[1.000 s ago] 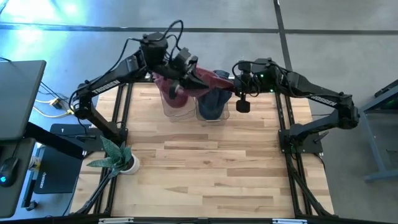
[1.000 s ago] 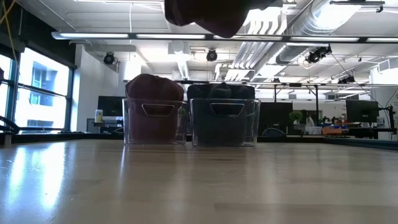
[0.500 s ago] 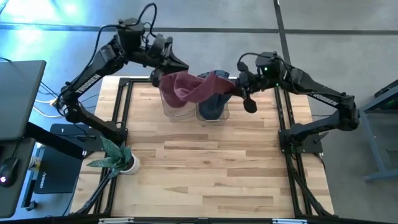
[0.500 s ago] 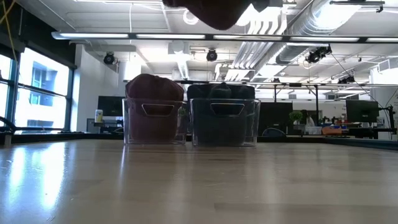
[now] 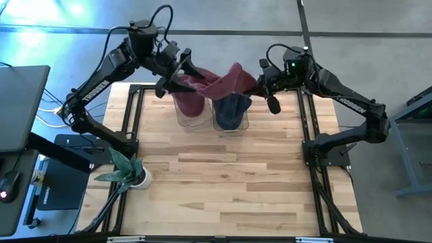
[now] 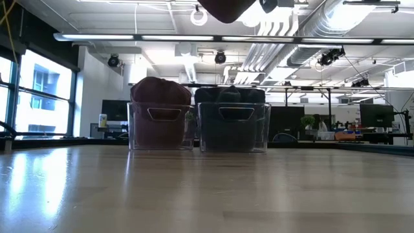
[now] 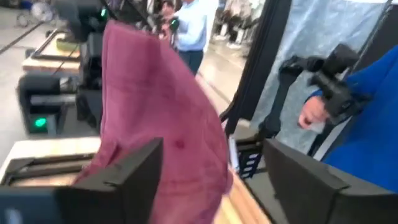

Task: Pick & Place hat
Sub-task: Put the red cap into the left bin

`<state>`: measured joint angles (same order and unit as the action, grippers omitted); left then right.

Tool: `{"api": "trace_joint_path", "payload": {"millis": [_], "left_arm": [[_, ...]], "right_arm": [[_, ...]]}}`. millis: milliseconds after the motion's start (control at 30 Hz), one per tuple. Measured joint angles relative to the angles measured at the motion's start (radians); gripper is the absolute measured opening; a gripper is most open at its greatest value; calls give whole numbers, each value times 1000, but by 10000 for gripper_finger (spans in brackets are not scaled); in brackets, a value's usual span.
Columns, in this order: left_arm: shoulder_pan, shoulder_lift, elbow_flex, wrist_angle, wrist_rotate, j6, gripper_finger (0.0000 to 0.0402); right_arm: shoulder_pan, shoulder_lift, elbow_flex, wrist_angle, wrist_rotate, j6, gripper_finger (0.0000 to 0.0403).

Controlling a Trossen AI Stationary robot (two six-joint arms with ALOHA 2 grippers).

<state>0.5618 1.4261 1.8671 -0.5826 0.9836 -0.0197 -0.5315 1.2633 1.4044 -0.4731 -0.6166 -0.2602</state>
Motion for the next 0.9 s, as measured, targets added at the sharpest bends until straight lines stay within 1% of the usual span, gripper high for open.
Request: {"api": "trace_joint_path", "payload": {"millis": [33, 100, 167, 233, 267, 400, 433, 567, 633, 767, 900], "left_arm": [[-8, -1, 0, -27, -24, 20, 279], [-32, -3, 1, -94, -130, 75, 301], [-55, -2, 1, -174, -262, 129, 309], [-83, 0, 0, -231, -355, 158, 310], [-96, 0, 0, -244, -375, 163, 310], [-146, -1, 0, -250, -371, 170, 296], [-158, -1, 0, -239, -385, 170, 290], [-192, -1, 0, -180, -499, 126, 251], [-191, -1, 0, -160, -529, 93, 225], [-189, -1, 0, -140, -538, 36, 162], [-189, -1, 0, -103, -532, 33, 85]], "right_arm": [[-2, 0, 0, 1, 0, -1, 8], [-5, 0, 0, 5, 7, -1, 7], [-6, 0, 0, 10, 21, -1, 7], [-6, 0, 0, 20, 41, -1, 10], [-6, 0, 0, 23, 47, -1, 12], [-6, 0, 0, 23, 58, -1, 11], [-6, 0, 0, 23, 58, -1, 10], [-6, 0, 0, 23, 59, -1, 10], [-6, 0, 0, 23, 60, 0, 13], [-6, 0, 0, 24, 60, 17, 12], [-5, 0, 0, 24, 59, 17, 10]]}}
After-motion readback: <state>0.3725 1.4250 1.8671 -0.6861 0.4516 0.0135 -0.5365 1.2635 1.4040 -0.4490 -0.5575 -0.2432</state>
